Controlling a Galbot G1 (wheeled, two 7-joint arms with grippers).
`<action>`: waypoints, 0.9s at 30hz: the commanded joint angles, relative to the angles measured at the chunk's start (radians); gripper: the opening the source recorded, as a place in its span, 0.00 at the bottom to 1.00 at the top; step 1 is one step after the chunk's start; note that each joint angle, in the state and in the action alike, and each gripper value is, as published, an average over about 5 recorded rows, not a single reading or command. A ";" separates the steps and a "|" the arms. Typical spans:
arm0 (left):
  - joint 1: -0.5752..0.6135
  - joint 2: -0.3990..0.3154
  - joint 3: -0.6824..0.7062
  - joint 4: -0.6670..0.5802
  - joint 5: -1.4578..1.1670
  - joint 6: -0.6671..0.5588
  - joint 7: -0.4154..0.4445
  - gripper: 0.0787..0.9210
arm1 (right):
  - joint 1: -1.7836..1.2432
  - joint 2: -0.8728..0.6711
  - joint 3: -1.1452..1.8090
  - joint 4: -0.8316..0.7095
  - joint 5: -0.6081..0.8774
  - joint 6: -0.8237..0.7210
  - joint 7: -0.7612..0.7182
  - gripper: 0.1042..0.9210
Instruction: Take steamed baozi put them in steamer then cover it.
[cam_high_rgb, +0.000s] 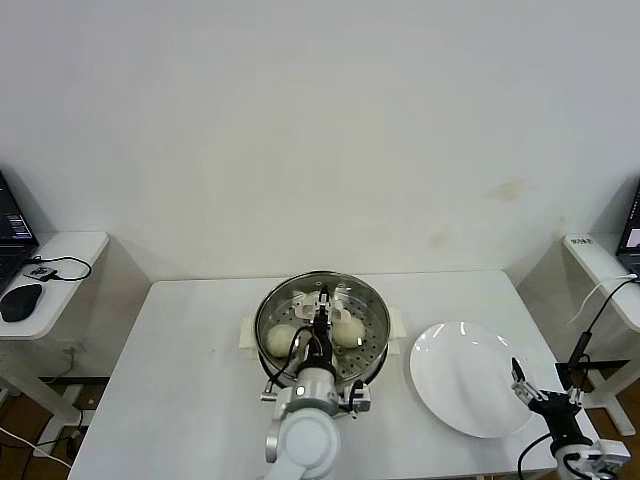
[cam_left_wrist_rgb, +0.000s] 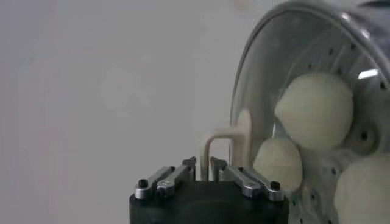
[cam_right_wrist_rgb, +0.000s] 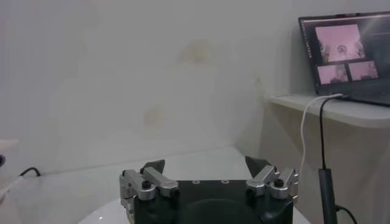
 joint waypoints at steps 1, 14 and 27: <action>0.008 0.007 -0.001 -0.034 -0.005 0.000 0.021 0.48 | 0.000 0.000 0.001 -0.003 0.000 0.001 0.000 0.88; 0.032 0.024 -0.003 -0.091 -0.012 0.001 0.040 0.87 | -0.001 0.001 0.002 -0.009 -0.002 0.004 0.000 0.88; 0.085 0.048 -0.023 -0.166 -0.016 0.000 0.048 0.88 | 0.007 0.005 -0.004 -0.012 -0.006 0.002 0.000 0.88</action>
